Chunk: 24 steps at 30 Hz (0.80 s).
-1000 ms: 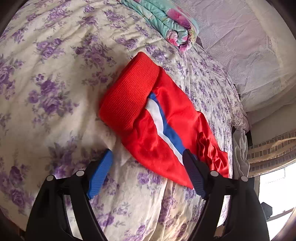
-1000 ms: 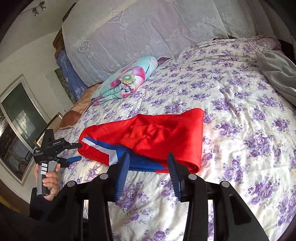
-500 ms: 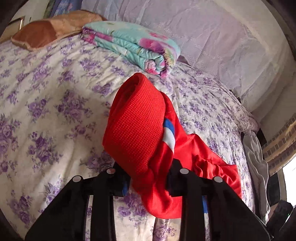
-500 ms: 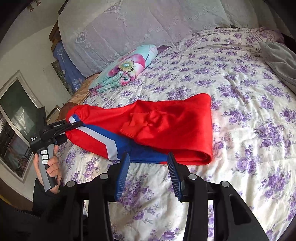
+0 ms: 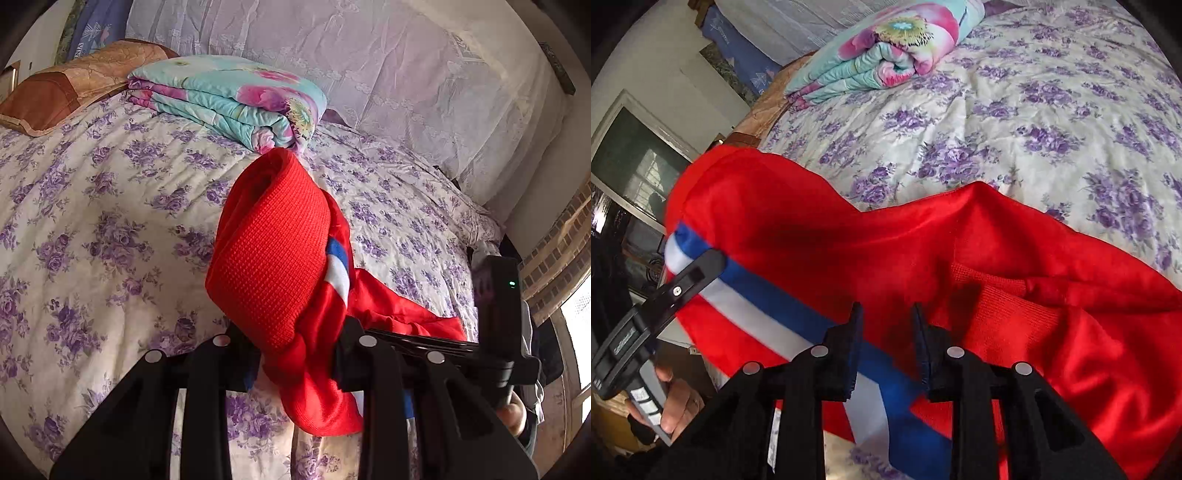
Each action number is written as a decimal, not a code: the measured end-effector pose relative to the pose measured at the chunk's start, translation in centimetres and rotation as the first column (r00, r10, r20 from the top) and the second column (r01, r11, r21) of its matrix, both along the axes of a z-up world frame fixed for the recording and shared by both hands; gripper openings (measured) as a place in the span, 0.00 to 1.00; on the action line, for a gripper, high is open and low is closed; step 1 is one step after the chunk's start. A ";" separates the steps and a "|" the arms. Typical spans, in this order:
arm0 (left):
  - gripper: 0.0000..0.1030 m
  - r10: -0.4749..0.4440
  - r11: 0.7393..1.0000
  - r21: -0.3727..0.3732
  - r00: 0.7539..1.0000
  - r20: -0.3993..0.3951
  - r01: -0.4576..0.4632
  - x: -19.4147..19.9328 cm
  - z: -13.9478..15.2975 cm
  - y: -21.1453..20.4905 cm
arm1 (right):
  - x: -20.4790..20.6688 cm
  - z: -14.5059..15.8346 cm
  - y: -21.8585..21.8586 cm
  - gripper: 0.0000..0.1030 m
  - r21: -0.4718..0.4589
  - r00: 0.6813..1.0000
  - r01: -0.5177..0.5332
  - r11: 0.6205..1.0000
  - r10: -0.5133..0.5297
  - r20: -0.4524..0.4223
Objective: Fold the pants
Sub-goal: 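Grasp the ribbed waistband end with the left tool and lift it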
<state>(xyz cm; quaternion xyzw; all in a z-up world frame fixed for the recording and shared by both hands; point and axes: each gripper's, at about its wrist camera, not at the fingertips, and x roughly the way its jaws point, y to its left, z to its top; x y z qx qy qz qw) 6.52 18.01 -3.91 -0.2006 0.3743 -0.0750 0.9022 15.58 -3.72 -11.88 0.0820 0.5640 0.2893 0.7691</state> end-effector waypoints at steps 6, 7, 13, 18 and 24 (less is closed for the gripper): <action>0.27 -0.023 1.000 0.021 1.000 -0.004 0.023 0.8 -0.6 -0.8 | -0.5 -0.8 1.2 0.20 -0.051 0.999 -0.028 0.998 0.030 0.035; 0.27 -0.029 0.999 0.020 1.000 -0.001 0.029 0.9 -0.5 -0.9 | -0.6 -0.7 1.2 0.20 -0.048 0.999 -0.026 0.998 0.028 0.039; 0.27 -0.066 0.996 0.063 0.998 0.019 0.065 0.7 1.0 -2.6 | -3.5 5.8 -4.4 0.21 0.101 0.982 0.076 0.992 -0.092 0.163; 0.23 -0.124 0.985 0.129 0.991 0.043 0.117 0.7 2.9 -6.0 | -9.0 10.8 -14.8 0.28 0.225 0.883 0.276 0.934 -0.339 0.324; 0.21 -0.245 0.947 0.231 0.968 0.064 0.224 0.6 4.5 -14.3 | -14.6 9.9 -25.0 0.29 0.286 0.789 0.454 0.844 -0.530 0.312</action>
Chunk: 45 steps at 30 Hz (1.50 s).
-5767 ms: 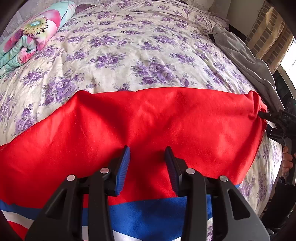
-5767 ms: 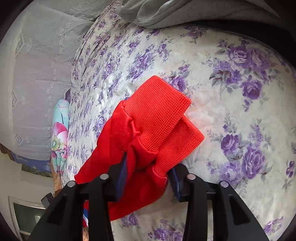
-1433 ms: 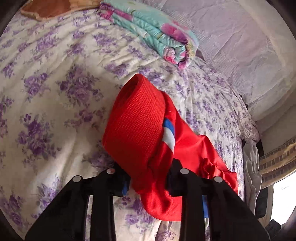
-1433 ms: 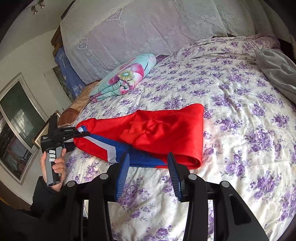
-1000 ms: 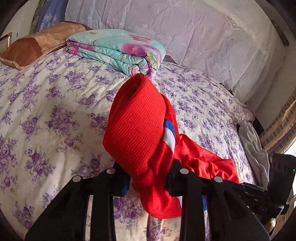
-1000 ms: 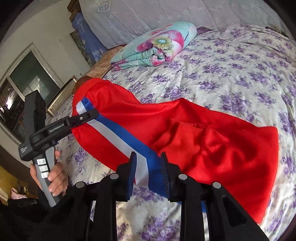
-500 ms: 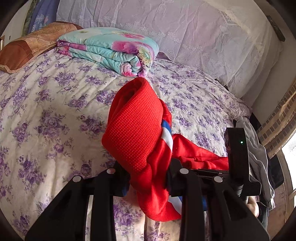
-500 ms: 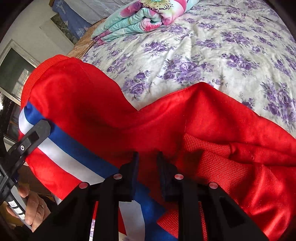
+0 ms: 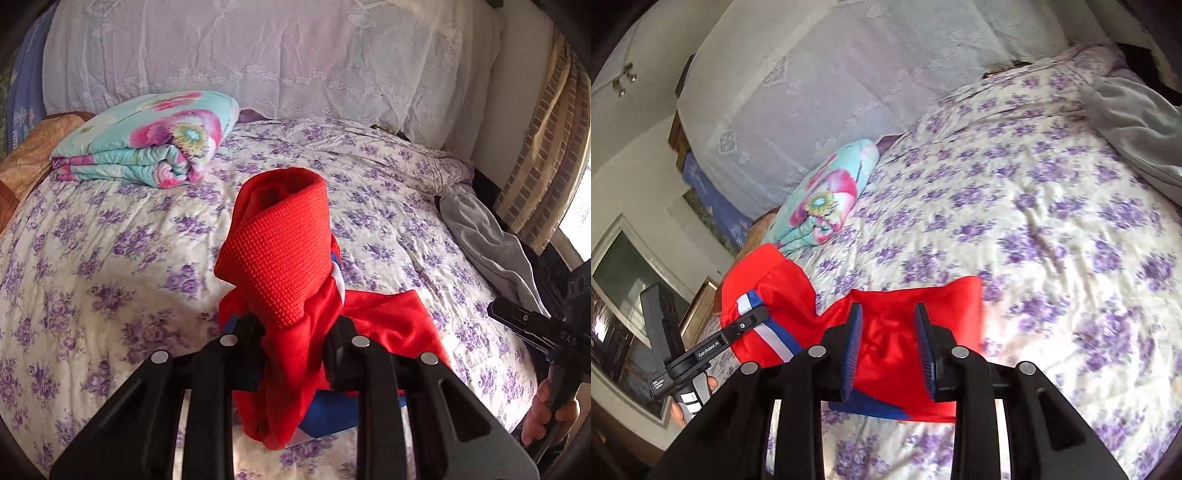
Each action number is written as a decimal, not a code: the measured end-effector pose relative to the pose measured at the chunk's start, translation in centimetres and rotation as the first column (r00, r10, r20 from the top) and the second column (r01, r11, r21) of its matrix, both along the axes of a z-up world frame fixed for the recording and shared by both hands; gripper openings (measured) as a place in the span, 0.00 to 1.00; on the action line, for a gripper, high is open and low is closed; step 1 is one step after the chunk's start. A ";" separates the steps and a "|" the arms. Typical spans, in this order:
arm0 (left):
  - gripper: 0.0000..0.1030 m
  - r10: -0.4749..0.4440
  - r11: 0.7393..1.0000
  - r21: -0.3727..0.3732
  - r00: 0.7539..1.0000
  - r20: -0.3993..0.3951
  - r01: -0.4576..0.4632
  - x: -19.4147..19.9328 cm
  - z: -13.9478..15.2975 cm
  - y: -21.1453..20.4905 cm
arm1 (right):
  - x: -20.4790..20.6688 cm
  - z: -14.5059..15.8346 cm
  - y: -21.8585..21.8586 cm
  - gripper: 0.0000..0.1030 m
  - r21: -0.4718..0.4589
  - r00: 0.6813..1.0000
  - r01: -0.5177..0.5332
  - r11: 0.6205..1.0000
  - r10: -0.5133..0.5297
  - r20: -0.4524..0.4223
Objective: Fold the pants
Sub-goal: 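Grasp the ribbed waistband end with the left tool and lift it, then fold the waistband end over the pants with the left tool and release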
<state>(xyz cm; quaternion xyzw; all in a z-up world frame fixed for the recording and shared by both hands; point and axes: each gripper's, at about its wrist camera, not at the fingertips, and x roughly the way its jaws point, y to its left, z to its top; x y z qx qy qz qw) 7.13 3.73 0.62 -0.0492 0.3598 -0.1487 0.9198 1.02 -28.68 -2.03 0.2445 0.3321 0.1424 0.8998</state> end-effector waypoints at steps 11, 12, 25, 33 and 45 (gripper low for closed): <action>0.47 -0.210 0.919 0.275 0.940 -0.268 0.284 1.4 -9.8 -19.0 | -2.9 -4.8 -6.0 0.29 0.069 0.998 0.052 0.996 -0.048 -0.048; 0.56 -0.215 0.909 0.304 0.944 -0.249 0.287 0.7 -10.1 -19.6 | -2.9 -5.1 -6.1 0.29 0.071 0.998 0.046 0.996 -0.042 -0.054; 0.59 -0.156 0.986 0.041 0.982 -0.107 0.161 -2.1 -3.0 -7.8 | -0.3 -3.5 -1.1 0.30 0.073 0.988 -0.156 0.985 0.157 0.003; 0.18 -0.166 0.981 -0.143 0.956 -0.243 0.134 1.1 -7.2 -3.5 | 6.9 -3.9 5.9 0.28 -0.104 0.975 -0.191 0.976 0.177 -0.135; 0.14 -0.209 0.974 -0.132 0.958 -0.198 0.185 0.4 -10.6 -2.9 | 10.1 0.2 12.0 0.45 -0.255 0.935 -0.342 0.904 0.303 -0.183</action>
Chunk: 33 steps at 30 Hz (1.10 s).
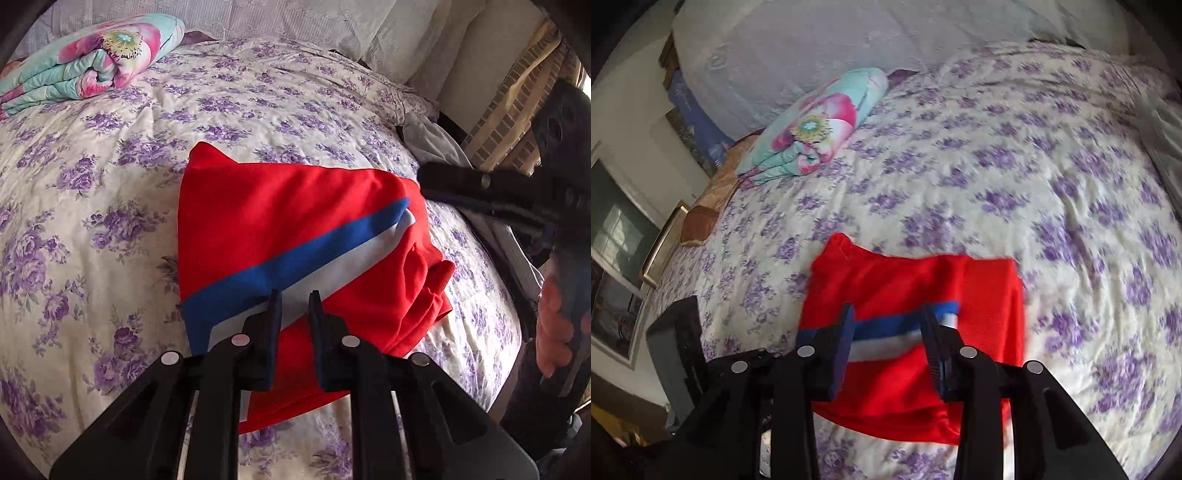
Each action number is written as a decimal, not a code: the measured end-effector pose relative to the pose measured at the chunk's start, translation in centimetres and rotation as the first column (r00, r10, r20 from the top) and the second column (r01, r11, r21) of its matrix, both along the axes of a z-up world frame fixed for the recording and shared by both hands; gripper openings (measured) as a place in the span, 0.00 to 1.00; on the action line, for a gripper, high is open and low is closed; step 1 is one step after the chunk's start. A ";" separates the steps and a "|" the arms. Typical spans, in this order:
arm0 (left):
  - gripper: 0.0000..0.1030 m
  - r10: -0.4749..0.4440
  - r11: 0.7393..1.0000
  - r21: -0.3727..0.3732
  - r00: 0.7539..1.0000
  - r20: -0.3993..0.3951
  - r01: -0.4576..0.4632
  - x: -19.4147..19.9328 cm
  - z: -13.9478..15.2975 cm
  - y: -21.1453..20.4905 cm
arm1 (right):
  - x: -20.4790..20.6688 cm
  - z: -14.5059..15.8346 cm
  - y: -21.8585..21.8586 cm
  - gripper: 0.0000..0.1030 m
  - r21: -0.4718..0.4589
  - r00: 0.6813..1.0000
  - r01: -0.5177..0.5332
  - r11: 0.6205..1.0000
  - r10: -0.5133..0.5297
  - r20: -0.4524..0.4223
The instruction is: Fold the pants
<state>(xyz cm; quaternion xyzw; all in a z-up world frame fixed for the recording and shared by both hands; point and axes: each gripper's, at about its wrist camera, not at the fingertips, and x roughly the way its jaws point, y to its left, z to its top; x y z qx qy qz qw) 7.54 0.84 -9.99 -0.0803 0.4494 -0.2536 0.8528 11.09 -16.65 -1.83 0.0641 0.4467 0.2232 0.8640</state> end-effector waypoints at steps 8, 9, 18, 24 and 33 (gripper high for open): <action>0.14 -0.014 0.999 -0.031 1.000 -0.016 0.013 -0.4 -0.1 0.6 | 10.7 -4.2 9.8 0.46 -0.200 0.954 -0.195 0.960 0.139 -0.265; 0.14 -0.016 0.999 -0.032 1.000 -0.015 0.015 -0.5 -0.1 0.6 | 11.1 -5.1 10.0 0.46 -0.201 0.940 -0.217 0.955 0.149 -0.306; 0.14 -0.005 1.000 -0.011 1.000 0.002 0.005 -0.6 -0.4 0.4 | 11.4 -9.2 12.0 0.14 -0.288 0.940 -0.217 0.933 0.120 -0.319; 0.14 -0.016 1.000 -0.027 1.000 -0.009 0.016 -0.3 -0.5 0.6 | 10.6 -8.1 11.3 0.38 -0.252 0.944 -0.219 0.943 0.139 -0.300; 0.73 0.144 0.983 -0.112 0.989 0.016 -0.142 -0.5 3.7 6.7 | 0.5 0.1 -2.5 0.88 -0.162 0.998 0.011 0.987 -0.021 -0.058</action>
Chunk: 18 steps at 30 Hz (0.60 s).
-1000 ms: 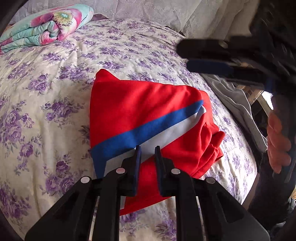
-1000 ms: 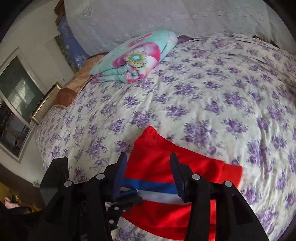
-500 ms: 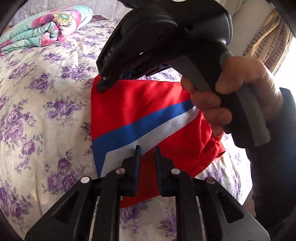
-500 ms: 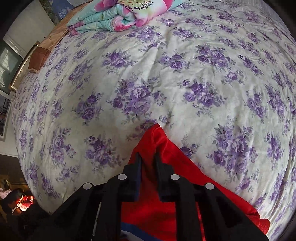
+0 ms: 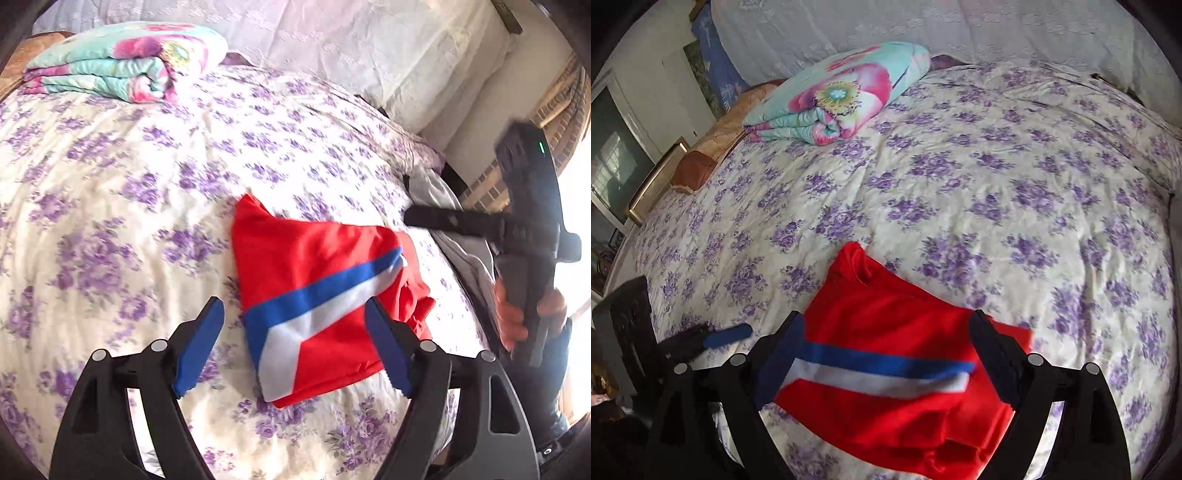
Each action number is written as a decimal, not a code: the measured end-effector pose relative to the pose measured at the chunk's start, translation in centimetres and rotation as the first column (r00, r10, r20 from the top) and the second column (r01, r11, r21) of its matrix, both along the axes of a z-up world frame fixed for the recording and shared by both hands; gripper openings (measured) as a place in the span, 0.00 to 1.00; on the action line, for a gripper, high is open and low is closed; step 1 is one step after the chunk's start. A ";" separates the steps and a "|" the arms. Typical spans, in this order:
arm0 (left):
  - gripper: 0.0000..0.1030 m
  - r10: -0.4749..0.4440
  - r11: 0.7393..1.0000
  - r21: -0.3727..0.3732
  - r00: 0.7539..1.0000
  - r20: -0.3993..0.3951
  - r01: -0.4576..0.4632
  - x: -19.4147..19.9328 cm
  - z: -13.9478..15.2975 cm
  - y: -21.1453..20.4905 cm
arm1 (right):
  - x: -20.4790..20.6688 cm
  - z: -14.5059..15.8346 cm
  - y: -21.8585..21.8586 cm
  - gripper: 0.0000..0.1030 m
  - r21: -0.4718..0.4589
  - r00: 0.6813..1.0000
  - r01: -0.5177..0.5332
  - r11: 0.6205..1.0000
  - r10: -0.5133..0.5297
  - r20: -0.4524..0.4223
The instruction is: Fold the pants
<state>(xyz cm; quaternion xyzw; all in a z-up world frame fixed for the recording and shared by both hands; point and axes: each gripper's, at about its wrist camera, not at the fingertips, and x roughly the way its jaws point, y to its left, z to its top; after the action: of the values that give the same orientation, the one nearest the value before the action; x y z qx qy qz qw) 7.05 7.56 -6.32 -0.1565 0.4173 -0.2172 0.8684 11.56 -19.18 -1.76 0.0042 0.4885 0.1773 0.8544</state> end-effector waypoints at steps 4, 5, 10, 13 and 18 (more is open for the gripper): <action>0.73 0.032 0.999 0.007 0.996 -0.089 -0.031 2.0 -0.3 1.2 | -1.6 -3.0 -5.6 0.88 0.065 0.983 0.152 0.986 -0.144 -0.111; 0.73 0.030 0.999 -0.007 0.991 -0.128 -0.031 2.6 -0.7 1.4 | -1.8 -4.1 -6.5 0.88 0.099 0.975 0.182 0.978 -0.167 -0.145; 0.73 0.027 0.998 -0.040 0.955 -0.294 -0.040 4.2 -3.7 0.8 | -2.5 -9.0 -9.0 0.88 0.316 0.937 0.257 0.913 -0.155 -0.312; 0.73 0.001 0.998 -0.058 0.937 -0.348 -0.022 4.4 -4.8 0.0 | -1.6 -11.2 -8.6 0.88 0.417 0.923 0.247 0.874 -0.082 -0.376; 0.74 -0.038 0.997 -0.081 0.917 -0.397 0.006 5.7 -5.8 -2.0 | 0.8 -12.5 -6.7 0.90 0.515 0.923 0.215 0.830 0.000 -0.385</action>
<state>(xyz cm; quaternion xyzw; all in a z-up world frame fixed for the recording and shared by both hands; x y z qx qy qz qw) 12.76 5.57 -12.11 -0.2262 0.5780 -0.2067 0.7563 12.34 -25.91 -14.28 0.3097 0.5676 0.2563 0.7186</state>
